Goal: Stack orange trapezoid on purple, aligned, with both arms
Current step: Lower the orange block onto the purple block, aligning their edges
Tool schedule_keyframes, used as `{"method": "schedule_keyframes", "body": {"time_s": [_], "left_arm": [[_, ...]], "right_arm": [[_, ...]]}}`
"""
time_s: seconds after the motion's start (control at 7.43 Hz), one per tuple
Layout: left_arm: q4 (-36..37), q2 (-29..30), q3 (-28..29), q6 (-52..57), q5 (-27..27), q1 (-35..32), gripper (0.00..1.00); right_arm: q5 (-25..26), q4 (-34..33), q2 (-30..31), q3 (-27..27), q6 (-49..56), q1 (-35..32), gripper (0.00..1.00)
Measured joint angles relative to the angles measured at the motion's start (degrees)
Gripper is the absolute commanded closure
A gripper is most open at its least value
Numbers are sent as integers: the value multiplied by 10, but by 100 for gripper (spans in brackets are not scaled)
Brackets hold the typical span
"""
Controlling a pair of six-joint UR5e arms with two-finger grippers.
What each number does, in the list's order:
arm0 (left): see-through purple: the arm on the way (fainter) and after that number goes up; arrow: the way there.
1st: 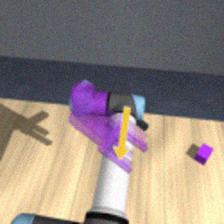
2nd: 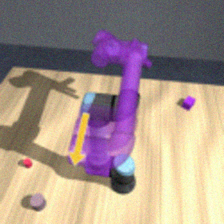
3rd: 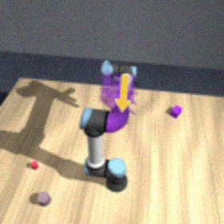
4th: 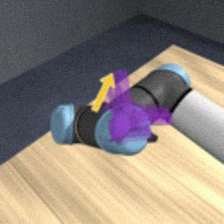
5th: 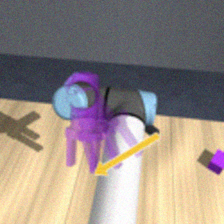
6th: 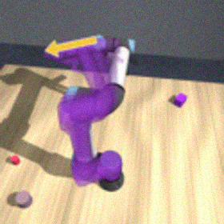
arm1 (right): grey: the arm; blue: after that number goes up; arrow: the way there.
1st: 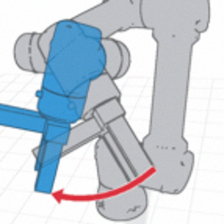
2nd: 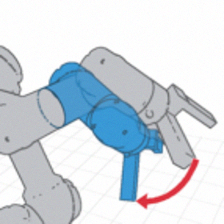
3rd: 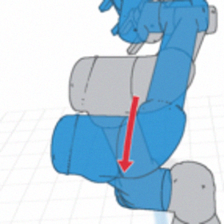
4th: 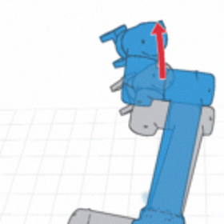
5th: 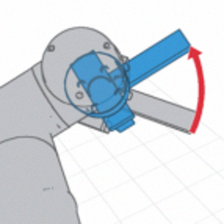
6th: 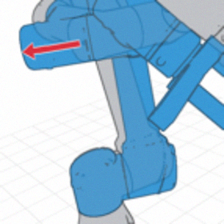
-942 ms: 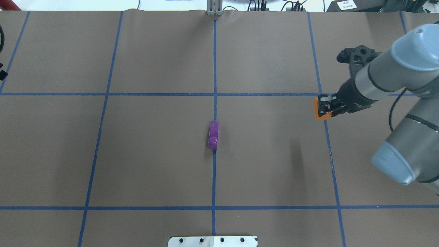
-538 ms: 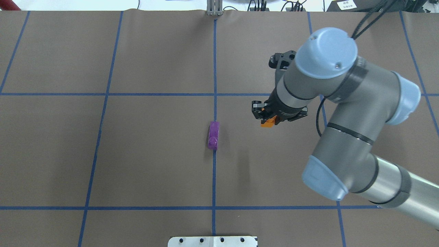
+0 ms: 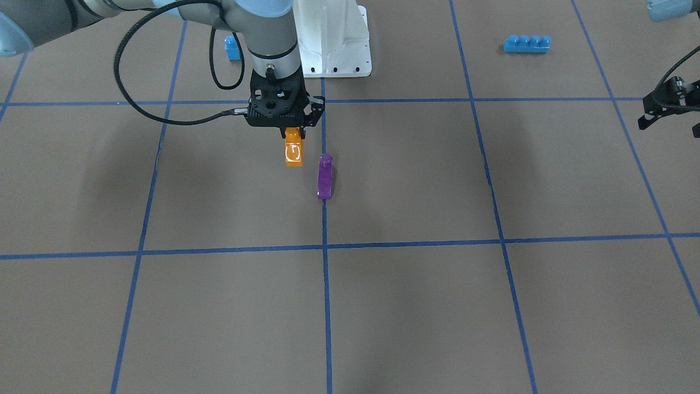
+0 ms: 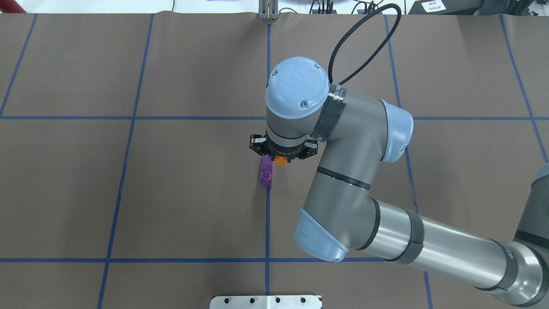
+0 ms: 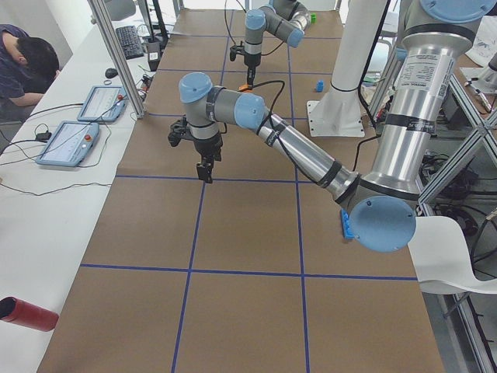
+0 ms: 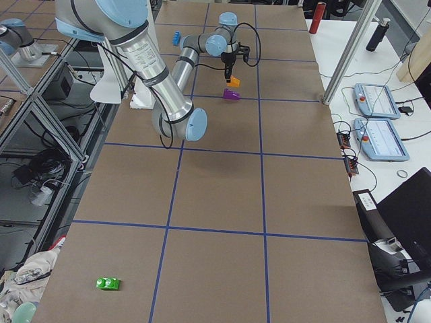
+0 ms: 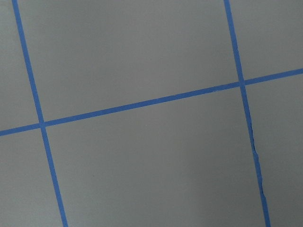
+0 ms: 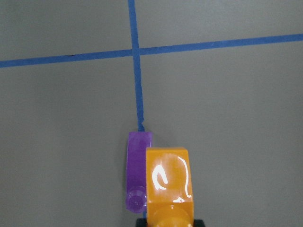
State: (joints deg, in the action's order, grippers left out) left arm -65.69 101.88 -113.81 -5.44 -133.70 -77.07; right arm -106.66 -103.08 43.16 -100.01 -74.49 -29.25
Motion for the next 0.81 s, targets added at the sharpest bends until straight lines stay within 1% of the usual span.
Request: {"method": "schedule_keyframes", "body": {"time_s": [0.4, 0.81], "left_arm": [[0, 1, 0, 0, -1, 1, 0], [0, 1, 0, -1, -1, 1, 0]], "right_arm": [[9, 7, -17, 36, -6, 15, 100], [21, 8, -25, 57, -10, 23, 100]]}}
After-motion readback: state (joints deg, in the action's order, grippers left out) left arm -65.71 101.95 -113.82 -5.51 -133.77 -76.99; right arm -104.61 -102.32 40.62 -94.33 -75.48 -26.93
